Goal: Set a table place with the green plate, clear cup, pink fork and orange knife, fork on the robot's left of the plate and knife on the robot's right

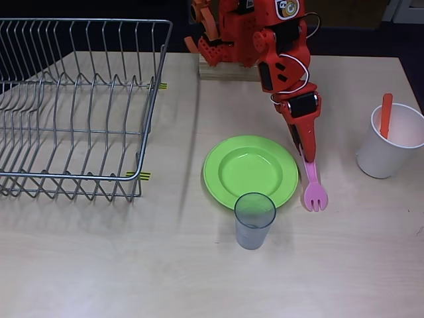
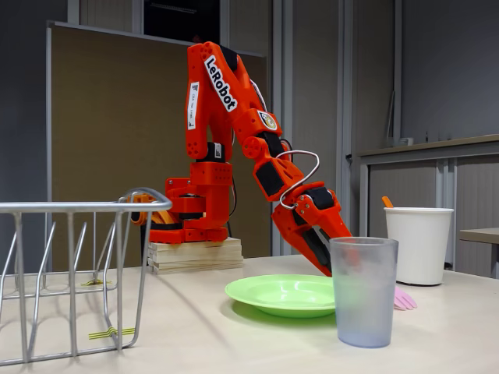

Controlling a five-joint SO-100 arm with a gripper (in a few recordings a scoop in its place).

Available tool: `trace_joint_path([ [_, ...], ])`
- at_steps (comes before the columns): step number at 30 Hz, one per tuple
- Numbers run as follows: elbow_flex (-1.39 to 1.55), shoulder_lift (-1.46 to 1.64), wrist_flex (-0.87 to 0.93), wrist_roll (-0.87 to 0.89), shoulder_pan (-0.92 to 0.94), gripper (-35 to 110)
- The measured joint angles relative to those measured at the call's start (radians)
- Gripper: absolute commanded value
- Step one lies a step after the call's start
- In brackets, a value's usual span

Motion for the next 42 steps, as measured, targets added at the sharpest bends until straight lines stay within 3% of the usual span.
trace_joint_path([
  [9,0.017,0.028,-0.002,0.041,-0.018,12],
  [16,0.015,0.043,0.006,0.080,-0.018,31],
  [23,0.000,0.035,0.037,0.146,-0.017,40],
  [42,-0.126,-0.049,0.143,0.641,-0.052,70],
])
